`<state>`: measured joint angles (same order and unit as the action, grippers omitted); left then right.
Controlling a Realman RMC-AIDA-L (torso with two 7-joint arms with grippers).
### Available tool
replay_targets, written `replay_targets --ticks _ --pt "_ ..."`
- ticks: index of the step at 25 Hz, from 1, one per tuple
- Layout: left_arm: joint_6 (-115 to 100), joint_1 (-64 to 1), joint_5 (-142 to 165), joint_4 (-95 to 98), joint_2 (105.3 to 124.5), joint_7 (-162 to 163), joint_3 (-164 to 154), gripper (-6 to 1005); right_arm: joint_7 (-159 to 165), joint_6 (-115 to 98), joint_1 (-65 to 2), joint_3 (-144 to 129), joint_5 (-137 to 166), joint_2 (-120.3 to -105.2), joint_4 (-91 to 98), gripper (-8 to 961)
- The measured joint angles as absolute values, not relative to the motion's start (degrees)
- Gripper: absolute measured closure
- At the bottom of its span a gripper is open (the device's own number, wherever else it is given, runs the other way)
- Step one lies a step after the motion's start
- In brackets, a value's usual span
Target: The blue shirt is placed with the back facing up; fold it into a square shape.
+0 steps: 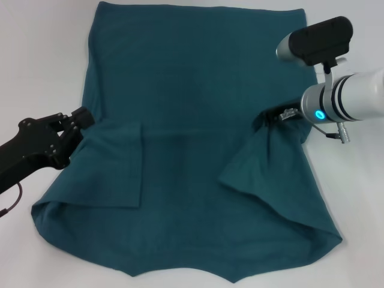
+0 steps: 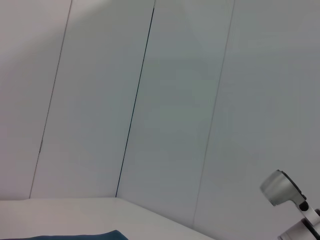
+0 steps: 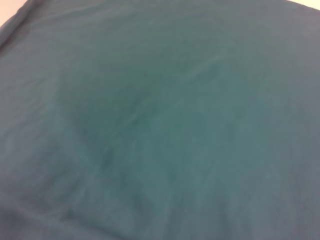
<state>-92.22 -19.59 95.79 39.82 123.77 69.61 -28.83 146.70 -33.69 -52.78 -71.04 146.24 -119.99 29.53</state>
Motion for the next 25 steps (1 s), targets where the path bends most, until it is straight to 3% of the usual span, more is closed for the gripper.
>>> replay_targets --ticks 9,13,20,23,25 --pt "-91.8 -20.0 95.8 39.8 123.69 69.6 -29.0 944 146.9 -33.2 -52.9 -71.4 146.0 -120.24 30.8 868" --pt "-91.4 -20.1 96.3 39.8 123.11 71.7 -29.2 943 144.6 -30.6 -49.0 -75.2 140.5 -120.58 37.6 694" --pt "-91.8 -19.5 99.6 42.6 119.98 78.6 -30.7 942 142.9 -38.1 -40.0 -81.0 131.6 -120.16 57.4 375" --pt "-90.9 -18.3 101.0 45.8 119.8 82.0 -30.5 940 141.3 -43.6 -35.9 -80.7 129.1 -120.11 65.5 251" --pt "-89.1 -16.9 101.2 47.8 120.68 83.6 -29.2 940 140.5 -43.6 -32.0 -80.5 128.5 -120.06 69.4 169"
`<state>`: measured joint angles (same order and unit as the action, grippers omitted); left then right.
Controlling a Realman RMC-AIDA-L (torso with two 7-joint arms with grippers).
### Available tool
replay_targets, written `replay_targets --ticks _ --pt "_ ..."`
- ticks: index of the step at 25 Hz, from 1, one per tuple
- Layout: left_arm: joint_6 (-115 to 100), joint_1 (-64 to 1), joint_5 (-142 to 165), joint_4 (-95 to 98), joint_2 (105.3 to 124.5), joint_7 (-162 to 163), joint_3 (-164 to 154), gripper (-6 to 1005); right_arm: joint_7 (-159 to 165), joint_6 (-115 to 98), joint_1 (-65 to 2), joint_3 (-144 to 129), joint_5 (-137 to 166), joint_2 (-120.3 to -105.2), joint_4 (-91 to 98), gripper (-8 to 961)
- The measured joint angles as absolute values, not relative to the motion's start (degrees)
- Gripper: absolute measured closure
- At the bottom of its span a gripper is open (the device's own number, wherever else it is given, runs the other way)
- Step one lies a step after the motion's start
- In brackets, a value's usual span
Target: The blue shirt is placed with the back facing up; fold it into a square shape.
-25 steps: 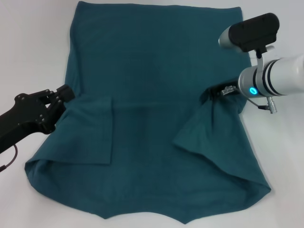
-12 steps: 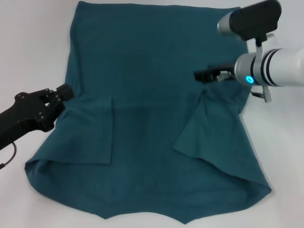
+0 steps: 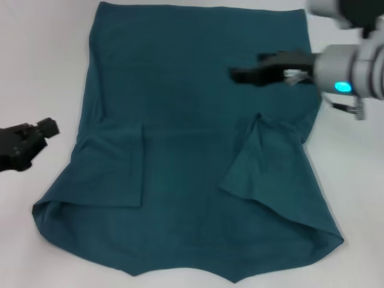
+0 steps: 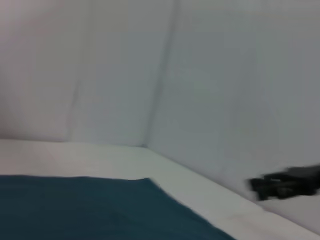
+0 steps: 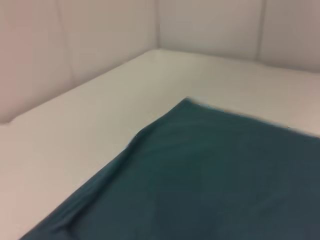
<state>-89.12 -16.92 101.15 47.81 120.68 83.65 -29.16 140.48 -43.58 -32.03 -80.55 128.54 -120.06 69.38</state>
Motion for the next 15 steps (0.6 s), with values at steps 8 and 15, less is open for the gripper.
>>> replay_targets --ticks 8,15 --pt "-88.5 -16.8 90.0 42.6 123.65 86.5 -21.0 914 124.7 -39.2 -22.6 -78.9 112.4 -119.95 71.6 150" --pt "-88.1 -17.5 93.9 43.4 120.38 85.3 -26.0 869 104.7 -60.3 -20.8 -67.9 95.8 -119.82 68.5 350"
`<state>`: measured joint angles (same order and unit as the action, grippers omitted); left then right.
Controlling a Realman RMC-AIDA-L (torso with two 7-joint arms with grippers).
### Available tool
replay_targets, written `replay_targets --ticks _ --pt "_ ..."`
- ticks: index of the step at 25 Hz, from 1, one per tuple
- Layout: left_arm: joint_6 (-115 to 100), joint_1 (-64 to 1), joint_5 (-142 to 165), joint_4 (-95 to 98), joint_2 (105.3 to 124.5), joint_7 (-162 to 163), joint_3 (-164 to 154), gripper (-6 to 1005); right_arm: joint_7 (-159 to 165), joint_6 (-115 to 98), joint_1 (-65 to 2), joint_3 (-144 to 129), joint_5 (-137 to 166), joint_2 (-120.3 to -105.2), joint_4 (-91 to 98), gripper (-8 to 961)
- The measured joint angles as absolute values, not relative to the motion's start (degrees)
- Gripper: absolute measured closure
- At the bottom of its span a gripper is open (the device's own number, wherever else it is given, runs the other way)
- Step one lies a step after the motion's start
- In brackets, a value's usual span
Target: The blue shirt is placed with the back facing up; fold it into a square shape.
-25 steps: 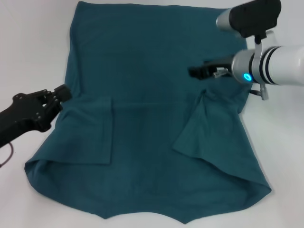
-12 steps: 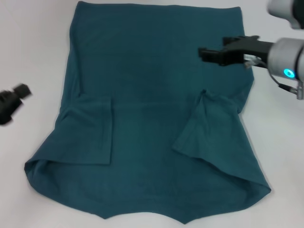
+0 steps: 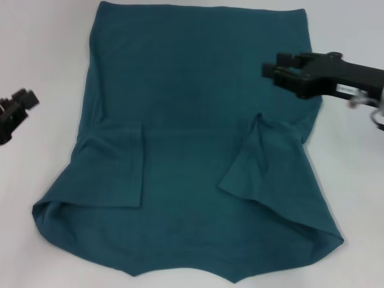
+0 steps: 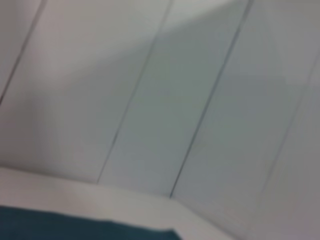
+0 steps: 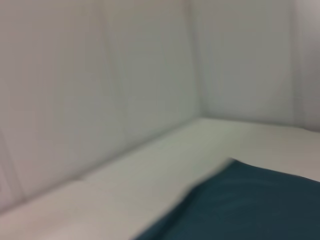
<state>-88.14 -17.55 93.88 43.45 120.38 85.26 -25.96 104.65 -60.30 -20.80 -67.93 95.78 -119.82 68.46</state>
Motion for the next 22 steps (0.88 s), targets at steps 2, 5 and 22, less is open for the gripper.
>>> replay_targets --ticks 2,5,22 --pt "-88.6 -17.4 95.9 45.0 119.47 85.8 -26.8 856 101.7 -67.9 -21.4 -62.3 94.3 -119.76 66.7 429" --pt "-91.2 -17.3 101.1 48.7 117.16 88.8 -28.7 756 99.4 -75.3 -22.0 -57.0 94.6 -119.42 64.7 534" --pt "-96.4 -14.8 123.4 66.3 118.06 86.5 -31.6 510 96.4 -77.7 -20.5 -59.7 99.9 -120.27 56.9 232"
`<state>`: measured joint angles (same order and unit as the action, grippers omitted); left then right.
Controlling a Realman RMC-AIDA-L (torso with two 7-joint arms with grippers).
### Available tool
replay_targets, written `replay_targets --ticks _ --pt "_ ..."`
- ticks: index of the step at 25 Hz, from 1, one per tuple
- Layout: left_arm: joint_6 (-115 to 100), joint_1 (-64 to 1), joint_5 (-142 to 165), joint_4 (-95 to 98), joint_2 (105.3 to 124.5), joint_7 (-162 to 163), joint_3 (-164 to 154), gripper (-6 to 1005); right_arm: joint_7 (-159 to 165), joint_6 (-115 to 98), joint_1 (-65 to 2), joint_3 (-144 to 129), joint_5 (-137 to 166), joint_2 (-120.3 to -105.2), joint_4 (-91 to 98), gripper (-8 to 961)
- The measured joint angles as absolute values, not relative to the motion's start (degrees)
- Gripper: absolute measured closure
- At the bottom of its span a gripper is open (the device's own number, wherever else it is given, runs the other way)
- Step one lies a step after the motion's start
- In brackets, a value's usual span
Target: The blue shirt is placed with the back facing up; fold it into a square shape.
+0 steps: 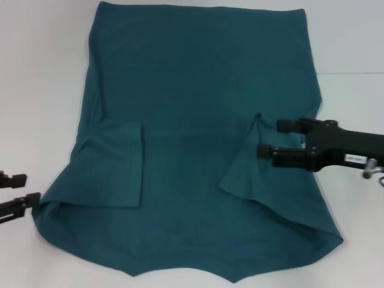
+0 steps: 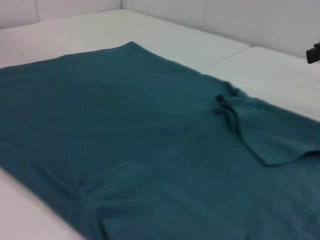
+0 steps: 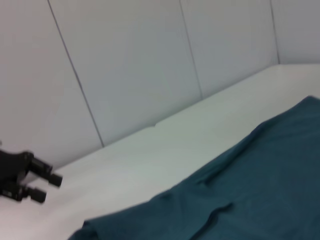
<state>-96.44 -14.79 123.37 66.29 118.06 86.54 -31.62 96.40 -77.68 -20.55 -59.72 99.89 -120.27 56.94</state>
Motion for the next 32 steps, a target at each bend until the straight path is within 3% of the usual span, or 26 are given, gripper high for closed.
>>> replay_targets --ticks 3,6,12,32 --pt "-95.4 -14.7 126.0 68.3 118.12 86.5 -32.0 507 96.1 -73.9 -20.7 -63.9 99.8 -120.31 56.1 168" --pt "-95.1 -15.4 130.8 70.4 118.72 86.7 -32.3 504 96.4 -70.4 -20.7 -67.5 99.5 -120.32 55.9 -2" --pt "-90.9 -16.2 135.5 71.0 120.62 85.2 -32.8 498 96.8 -67.9 -21.3 -72.0 96.5 -120.32 55.3 8" --pt "-83.8 -24.3 144.7 63.5 122.5 90.5 -34.9 496 100.4 -67.8 -22.1 -72.5 97.3 -119.73 55.7 10"
